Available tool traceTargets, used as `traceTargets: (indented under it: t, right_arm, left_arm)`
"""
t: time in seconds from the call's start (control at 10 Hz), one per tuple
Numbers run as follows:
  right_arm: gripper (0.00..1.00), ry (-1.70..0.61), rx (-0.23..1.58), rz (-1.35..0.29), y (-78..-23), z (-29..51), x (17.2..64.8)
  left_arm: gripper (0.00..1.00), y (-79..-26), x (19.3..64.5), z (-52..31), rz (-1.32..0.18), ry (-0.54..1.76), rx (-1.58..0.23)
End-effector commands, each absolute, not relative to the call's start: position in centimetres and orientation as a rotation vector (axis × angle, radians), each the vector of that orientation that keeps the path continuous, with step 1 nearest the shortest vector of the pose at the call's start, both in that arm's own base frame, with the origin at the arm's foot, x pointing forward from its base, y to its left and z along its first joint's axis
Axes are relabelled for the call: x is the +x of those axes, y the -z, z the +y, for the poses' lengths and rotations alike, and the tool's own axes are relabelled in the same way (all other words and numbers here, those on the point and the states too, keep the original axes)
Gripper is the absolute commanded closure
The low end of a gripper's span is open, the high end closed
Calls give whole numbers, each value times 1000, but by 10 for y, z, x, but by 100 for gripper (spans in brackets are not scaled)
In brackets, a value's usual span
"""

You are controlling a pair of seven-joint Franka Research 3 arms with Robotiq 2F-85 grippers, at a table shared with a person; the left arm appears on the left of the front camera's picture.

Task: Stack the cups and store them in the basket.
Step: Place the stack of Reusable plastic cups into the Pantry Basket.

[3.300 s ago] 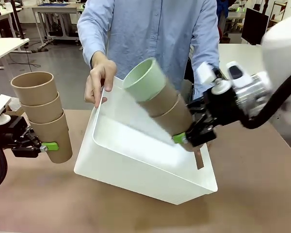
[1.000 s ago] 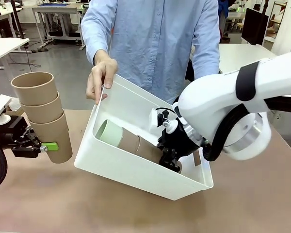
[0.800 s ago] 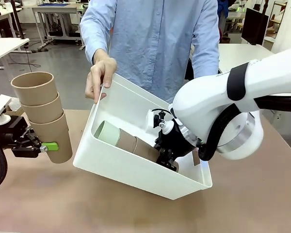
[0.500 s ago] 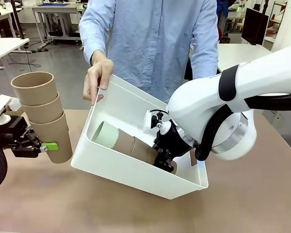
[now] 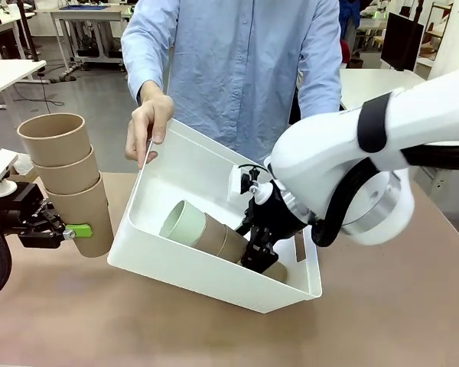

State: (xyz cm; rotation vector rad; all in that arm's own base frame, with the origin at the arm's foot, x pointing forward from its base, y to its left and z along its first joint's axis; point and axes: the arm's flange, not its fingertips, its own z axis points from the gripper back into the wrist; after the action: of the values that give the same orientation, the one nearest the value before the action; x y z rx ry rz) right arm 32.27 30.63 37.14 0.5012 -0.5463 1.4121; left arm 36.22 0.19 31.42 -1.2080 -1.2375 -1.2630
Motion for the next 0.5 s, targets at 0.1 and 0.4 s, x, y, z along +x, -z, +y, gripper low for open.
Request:
traceTargets:
  t: [0.1,0.4]
  right_arm:
    - [0,-1358,582,-577,-441,263,319]
    - [0,-1279,663,-650,-507,192,317]
  left_arm:
    - [15,-318,362,2,-1250,1270,-1211]
    - [15,-318,362,2,-1250,1270,-1211]
